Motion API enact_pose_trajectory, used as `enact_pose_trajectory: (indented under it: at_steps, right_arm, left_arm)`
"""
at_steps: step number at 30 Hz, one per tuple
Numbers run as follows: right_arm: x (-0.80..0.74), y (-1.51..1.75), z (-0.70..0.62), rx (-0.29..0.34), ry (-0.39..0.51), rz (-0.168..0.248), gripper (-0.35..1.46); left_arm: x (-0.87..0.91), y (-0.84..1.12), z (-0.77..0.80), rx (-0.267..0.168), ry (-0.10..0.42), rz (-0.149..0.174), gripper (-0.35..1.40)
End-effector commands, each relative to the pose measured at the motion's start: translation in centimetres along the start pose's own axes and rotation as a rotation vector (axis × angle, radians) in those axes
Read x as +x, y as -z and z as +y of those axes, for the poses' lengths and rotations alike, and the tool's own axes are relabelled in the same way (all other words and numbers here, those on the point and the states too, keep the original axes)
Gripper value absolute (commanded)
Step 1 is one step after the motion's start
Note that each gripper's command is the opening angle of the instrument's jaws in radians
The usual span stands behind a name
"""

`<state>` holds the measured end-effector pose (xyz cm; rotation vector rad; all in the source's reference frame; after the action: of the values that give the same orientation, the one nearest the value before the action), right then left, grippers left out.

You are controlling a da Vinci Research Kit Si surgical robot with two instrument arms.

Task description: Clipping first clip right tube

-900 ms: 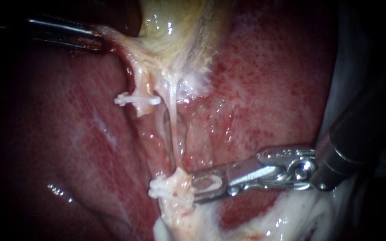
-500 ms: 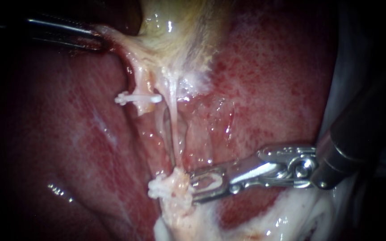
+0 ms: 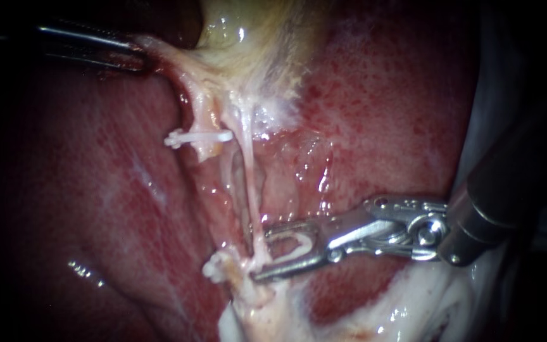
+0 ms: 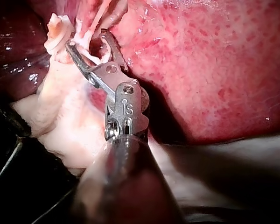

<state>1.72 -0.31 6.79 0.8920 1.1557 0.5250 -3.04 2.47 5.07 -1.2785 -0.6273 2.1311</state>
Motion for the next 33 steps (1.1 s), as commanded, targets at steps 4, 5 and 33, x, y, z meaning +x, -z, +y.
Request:
enact_pose_trajectory:
  at_steps: [4,5,33]
  right_arm:
    - [0.01,-0.03,0.04,0.032,0.001,0.036,0.46]
    - [0.01,-0.03,0.05,0.04,-0.002,0.036,0.46]
    - [0.32,-0.13,-0.15,0.25,-0.081,0.162,0.47]
  left_arm:
    - [0.0,0.0,0.0,0.0,0.0,0.0,-0.35]
    - [0.0,0.0,0.0,0.0,0.0,0.0,-0.35]
    - [0.01,0.01,0.0,-0.001,0.0,0.0,-0.35]
